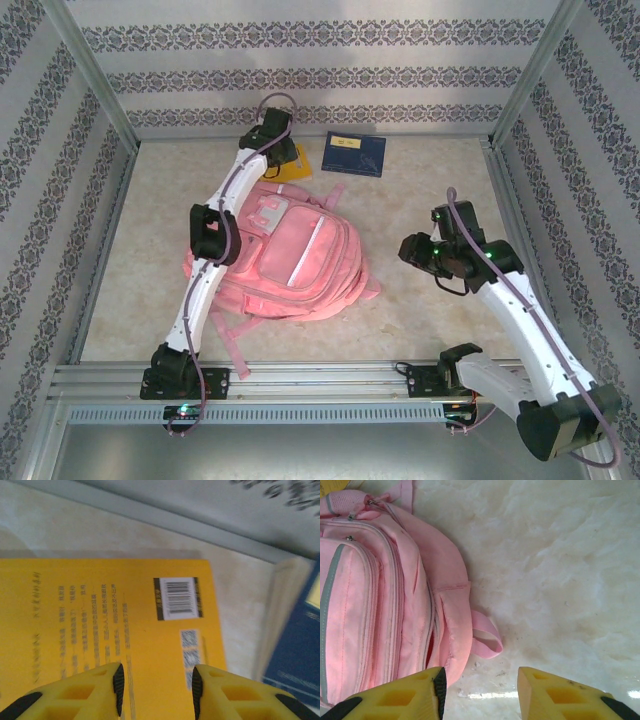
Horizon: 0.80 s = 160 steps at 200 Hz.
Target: Pack books, pencil case, and school supplies into a backpack
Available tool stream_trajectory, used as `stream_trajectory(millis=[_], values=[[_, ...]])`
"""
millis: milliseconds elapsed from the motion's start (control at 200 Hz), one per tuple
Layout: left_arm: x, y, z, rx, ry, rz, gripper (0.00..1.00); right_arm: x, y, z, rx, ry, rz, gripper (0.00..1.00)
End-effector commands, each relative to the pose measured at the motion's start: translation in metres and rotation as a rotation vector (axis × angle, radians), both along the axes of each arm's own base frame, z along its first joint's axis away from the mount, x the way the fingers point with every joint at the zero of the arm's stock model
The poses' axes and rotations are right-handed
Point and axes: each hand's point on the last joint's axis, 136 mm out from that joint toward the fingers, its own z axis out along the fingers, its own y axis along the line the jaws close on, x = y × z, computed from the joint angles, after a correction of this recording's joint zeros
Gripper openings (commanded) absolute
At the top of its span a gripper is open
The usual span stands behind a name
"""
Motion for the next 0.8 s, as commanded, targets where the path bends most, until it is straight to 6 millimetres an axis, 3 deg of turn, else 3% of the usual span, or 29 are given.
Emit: stream_trajectory(millis=[0,185,395,674,794], values=[[0.01,-0.005,-0.002,-0.057,-0.027,0.036,0.41,-0.013,-0.007,-0.004,-0.006,0.035,-0.015,0.43],[-0.009,-0.029,-0.056,-0.118,0.108,-0.013,0.38,-0.016,-0.009,-0.007,0.0,0.048,-0.027,0.43],[-0.039,-0.064,-0.09,-0.144,0.222,-0.113,0.34,-0.007,-0.009,-0.012,0.021,0.06,-0.034,0.43],[-0.064,-0.13,-0.092,-0.231,0.236,-0.27,0.24,-0.002,-0.015,-0.014,0.007,0.044,-0.042,0.44],[-0.078,-0.161,-0.09,-0.259,0.24,-0.339,0.21,-0.006,-0.026,-0.018,-0.054,0.05,-0.064,0.45]])
